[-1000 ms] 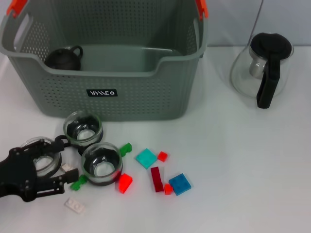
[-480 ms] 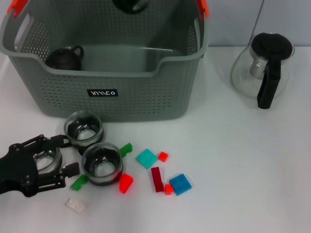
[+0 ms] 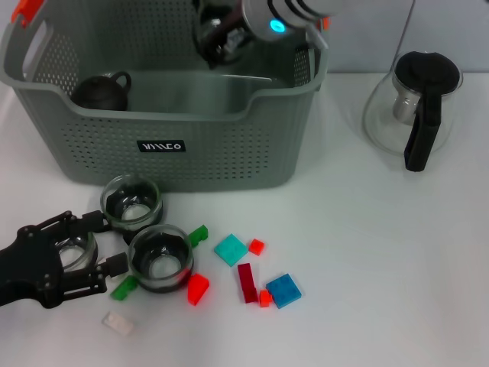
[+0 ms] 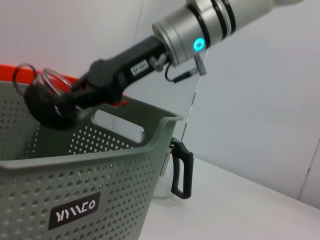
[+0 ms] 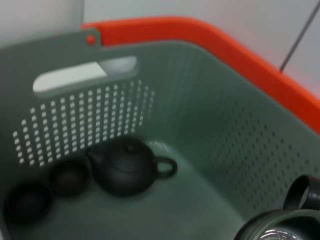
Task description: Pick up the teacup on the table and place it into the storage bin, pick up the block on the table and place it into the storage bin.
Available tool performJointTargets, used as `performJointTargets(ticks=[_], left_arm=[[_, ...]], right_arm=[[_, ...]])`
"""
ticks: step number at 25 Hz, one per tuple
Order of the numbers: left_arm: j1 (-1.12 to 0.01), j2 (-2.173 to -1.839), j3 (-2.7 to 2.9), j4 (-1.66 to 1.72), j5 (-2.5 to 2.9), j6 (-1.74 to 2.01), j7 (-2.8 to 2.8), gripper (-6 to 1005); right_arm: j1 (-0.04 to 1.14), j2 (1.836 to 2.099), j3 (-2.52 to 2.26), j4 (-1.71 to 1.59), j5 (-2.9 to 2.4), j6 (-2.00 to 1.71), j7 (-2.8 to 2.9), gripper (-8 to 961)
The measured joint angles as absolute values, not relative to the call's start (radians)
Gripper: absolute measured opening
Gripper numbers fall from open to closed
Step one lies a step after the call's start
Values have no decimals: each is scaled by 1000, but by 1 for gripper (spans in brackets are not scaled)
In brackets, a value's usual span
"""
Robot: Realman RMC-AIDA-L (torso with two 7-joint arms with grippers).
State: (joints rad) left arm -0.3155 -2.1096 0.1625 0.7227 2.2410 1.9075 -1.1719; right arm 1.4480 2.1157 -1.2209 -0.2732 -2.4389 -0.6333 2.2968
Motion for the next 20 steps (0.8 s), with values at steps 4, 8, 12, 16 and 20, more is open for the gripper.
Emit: performJointTargets(ticks=[4, 8, 12, 16, 20], left_arm=[[-316, -2111, 163, 716, 2241, 1905, -1168, 901], [-317, -2112, 163, 710, 2241, 1902, -1166, 901], [-317, -2113, 163, 710, 2241, 1902, -1166, 901], [-313, -2114, 163, 710, 2243, 1902, -1170, 901], [-312, -2114, 163, 710, 2243, 1902, -1171, 901]], right_arm=[[1412, 2115, -1243, -266, -2405, -629, 2281, 57], [1391, 2113, -1251, -264, -2404, -638, 2282, 57], [1386, 2110, -1252, -266, -2404, -653, 2282, 56], [1385, 2107, -1252, -275, -2405, -671, 2282, 58], [1383, 2104, -1253, -284, -2406, -684, 2288, 61]])
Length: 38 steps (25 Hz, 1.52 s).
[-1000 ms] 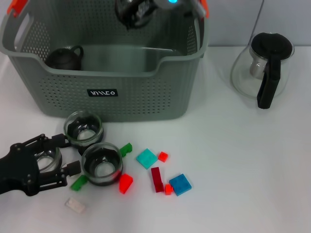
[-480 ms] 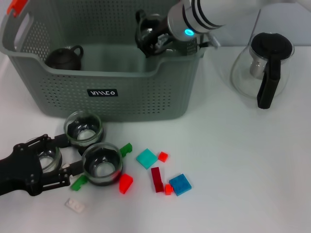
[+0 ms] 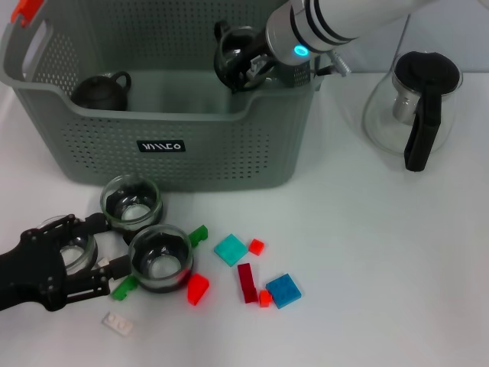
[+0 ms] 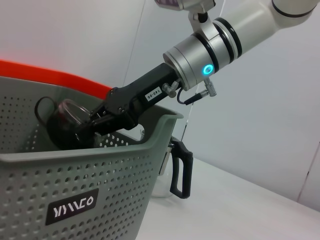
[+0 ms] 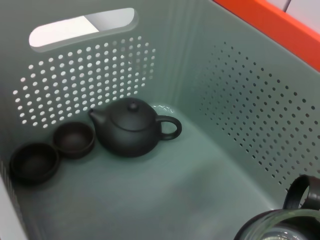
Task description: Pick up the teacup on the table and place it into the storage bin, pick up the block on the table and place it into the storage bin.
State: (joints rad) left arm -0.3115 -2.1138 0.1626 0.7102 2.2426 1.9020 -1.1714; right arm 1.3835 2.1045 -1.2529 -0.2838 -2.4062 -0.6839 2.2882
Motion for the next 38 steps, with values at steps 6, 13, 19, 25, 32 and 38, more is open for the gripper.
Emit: performJointTargets(ticks=[6, 13, 19, 25, 32, 38], left_arm=[[-312, -2114, 157, 710, 2242, 1902, -1172, 901], [-306, -2114, 127, 709, 2242, 1904, -1172, 901], [-306, -2114, 96, 708, 2241, 1915, -1172, 901], [-310, -2114, 95, 699, 2241, 1908, -1171, 901], [-308, -2110, 95, 705, 2243, 1903, -1170, 900], [-283, -2100, 100, 780, 2304, 1942, -1166, 900]], right_arm=[[1390, 2103, -1258, -287, -2426, -682, 2308, 64], [1350, 2102, -1242, -418, -2406, -698, 2308, 207], [1105, 2099, -1227, -859, -2058, -814, 2162, 477], [819, 2089, -1135, -1018, -1535, -1242, 1710, 507], [574, 2032, -1066, -1102, -1598, -1695, 1600, 523], [500, 2035, -1001, -1327, -1850, -1880, 1777, 545]])
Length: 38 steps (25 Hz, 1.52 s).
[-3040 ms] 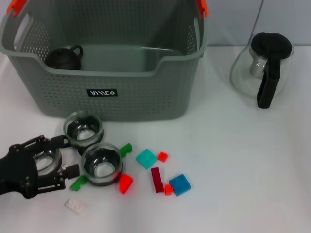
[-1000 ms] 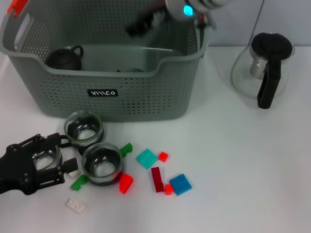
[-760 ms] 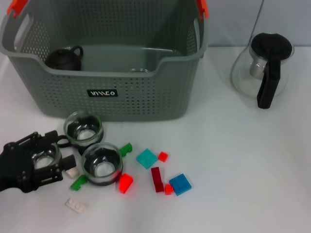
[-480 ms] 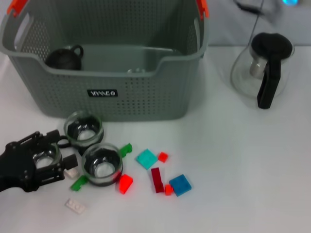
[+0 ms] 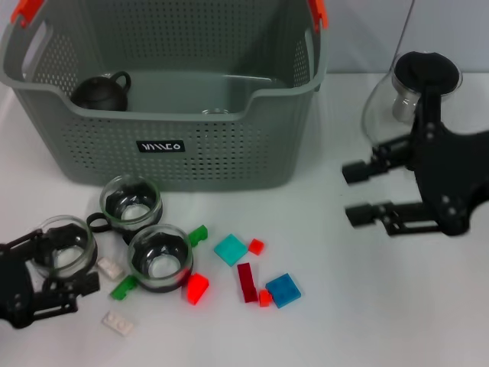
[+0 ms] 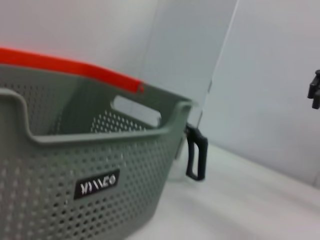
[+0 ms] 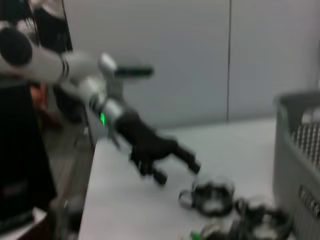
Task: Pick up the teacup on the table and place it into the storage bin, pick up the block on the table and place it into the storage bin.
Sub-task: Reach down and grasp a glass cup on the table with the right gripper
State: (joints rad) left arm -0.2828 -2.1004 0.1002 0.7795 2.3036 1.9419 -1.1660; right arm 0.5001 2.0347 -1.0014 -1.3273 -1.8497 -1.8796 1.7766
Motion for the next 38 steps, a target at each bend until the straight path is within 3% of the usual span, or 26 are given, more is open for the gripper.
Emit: performJointTargets(ticks=[4, 9, 17, 21, 32, 38], left_arm=[[-269, -2099, 93, 802, 2301, 1980, -1158, 900], [-265, -2099, 79, 806, 2300, 1979, -1159, 900], [-258, -2101, 42, 798, 2299, 1970, -1156, 900], [-253, -2105, 39, 795, 2297, 1968, -1155, 900], [-256, -2105, 20, 776, 2297, 1944, -1154, 901], [-256, -2107, 18, 772, 2298, 1937, -1154, 901]], right_arm=[[542, 2049, -1029, -1373, -1954, -1920, 1833, 559], [690, 2094, -1139, -1350, -2138, -1907, 1926, 577], [939, 2112, -1524, -1214, -2250, -1702, 1987, 620], [966, 2121, -1705, -1194, -2275, -1522, 1984, 637], [905, 2121, -2024, -1156, -2176, -1116, 1929, 637], [950, 2123, -2093, -1003, -2076, -989, 1916, 636]])
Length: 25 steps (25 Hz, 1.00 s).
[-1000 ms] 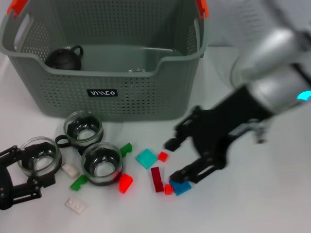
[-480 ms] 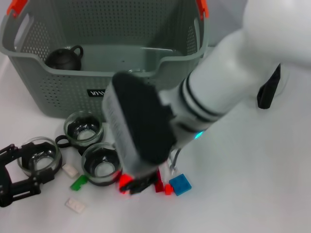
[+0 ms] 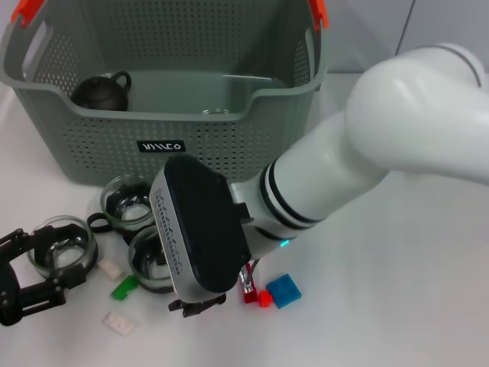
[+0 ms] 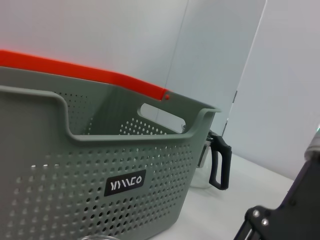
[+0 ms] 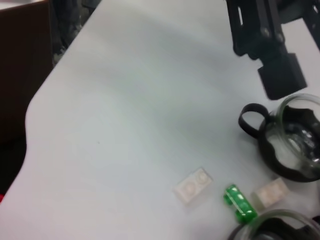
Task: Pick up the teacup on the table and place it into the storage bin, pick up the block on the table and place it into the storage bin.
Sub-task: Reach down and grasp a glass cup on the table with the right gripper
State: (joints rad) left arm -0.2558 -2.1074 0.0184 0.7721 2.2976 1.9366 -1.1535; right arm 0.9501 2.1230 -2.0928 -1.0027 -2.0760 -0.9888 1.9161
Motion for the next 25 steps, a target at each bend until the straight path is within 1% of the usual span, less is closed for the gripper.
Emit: performJointTargets(ticks=[15, 18, 25], left_arm=[[-261, -2108, 21, 759, 2303, 1912, -1154, 901], [-261, -2108, 21, 759, 2304, 1908, -1154, 900], [-260, -2108, 20, 759, 2305, 1908, -1153, 900]], right_arm=[[955, 2125, -2142, -924, -2054, -874, 1904, 626], [955, 2124, -2142, -924, -2054, -903, 1912, 618], [958, 2112, -2112, -969, -2082, -1029, 1968, 598]])
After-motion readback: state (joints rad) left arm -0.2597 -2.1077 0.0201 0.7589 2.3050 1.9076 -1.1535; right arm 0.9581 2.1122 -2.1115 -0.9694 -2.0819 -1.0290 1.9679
